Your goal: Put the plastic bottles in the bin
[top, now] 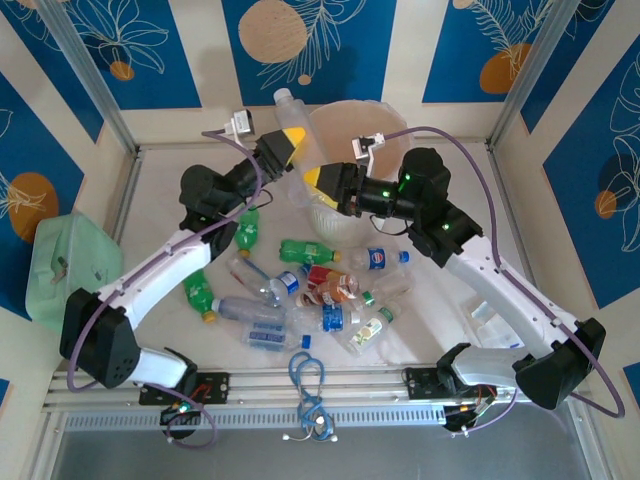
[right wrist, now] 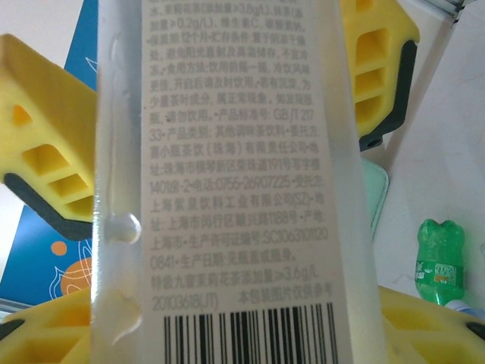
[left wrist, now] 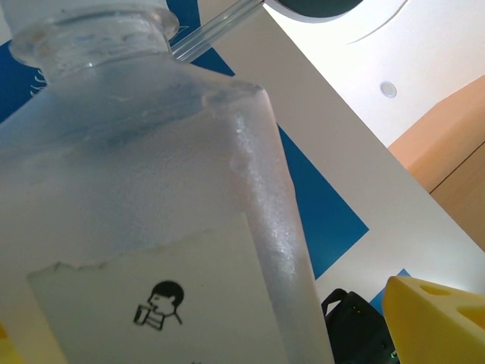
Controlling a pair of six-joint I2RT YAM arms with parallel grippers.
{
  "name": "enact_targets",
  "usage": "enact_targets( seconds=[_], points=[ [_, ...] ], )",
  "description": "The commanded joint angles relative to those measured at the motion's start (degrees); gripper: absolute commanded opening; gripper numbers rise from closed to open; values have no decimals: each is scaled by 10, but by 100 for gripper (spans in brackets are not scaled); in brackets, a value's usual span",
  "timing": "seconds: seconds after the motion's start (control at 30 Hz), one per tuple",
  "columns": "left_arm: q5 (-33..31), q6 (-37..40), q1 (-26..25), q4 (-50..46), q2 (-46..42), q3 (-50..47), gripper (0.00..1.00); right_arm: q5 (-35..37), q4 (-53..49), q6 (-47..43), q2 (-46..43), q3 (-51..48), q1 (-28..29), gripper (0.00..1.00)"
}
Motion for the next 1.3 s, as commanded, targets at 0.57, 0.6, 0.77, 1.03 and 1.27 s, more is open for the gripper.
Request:
enact_targets(
  seconds=[0.57,0.6,0.77,1.03,1.27],
  points=[
    [30,-8,11,2,-9,25,81,17,-5,-2,9,10,10,52],
    [33,-11,11,3,-7,26,81,16,-6,-2,11,11,11,52],
    [44,-17,10,4,2,33,77,17,-8,-4,18,14,13,52],
    [50,34,10,-83,-9,56,61,24,-29,-13,5,9,5,53],
    [0,178,20,-350,-31,134,53,130,-295,-84,-33,73,-39,97]
  ],
)
